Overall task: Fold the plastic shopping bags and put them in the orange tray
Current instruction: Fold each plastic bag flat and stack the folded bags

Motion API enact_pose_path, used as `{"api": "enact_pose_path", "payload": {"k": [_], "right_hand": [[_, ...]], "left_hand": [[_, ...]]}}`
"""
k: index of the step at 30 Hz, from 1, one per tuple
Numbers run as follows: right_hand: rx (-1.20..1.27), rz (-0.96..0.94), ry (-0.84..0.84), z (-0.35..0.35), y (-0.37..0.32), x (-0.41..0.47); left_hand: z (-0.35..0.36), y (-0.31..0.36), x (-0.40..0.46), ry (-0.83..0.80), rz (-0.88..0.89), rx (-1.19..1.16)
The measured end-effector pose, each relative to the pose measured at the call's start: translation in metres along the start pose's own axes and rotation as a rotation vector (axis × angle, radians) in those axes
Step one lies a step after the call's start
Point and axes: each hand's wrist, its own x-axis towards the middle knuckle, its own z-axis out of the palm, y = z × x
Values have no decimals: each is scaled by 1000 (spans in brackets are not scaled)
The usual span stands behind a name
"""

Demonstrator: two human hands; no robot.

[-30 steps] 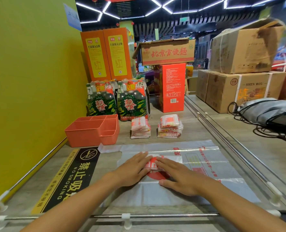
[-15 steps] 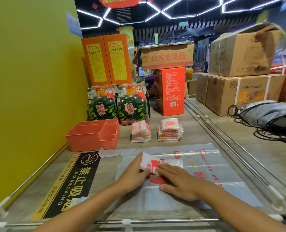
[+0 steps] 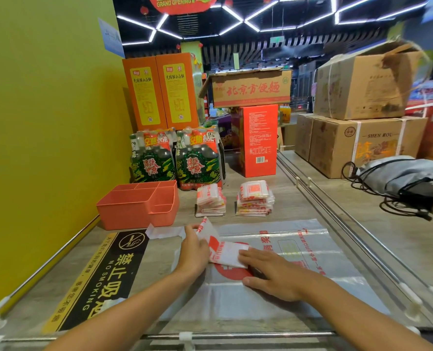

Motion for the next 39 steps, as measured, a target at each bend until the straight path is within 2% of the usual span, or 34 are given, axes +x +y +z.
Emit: {"api": "enact_pose_path", "payload": {"k": [3,5,10,13,15,17,20,22,26,32,39], "right_hand": [[3,3,-27,2,-5,4],[7,4,-23,2,-6,4],[113,-41,8,-2,-1,3],[83,60,143,-10,8,3],[46,118,248,-13,8,3],[91,57,268,-11,5,3],[104,-29,135,-3,-4,4],[40,-15,43,0,-7,2],[-27,21,7,0,-7,4],[51,29,110,1,-6,5],[87,6,226,3,-6,10]], "left_hand": [[-4,1,-6,-67,136,89],[1,-2,-11,-183,282,165],[6,-18,-14,-438,594,558],[4,-23,-13,-561,621,822],[2,-25,-13,-600,622,891],[1,-25,-12,-633,612,911],[1,-24,-10,-679,592,915],[-3,-21,-8,-725,579,900],[-13,-19,2,-766,521,848],[-27,-18,19,-650,660,850],[-24,-9,8,-507,738,560]]}}
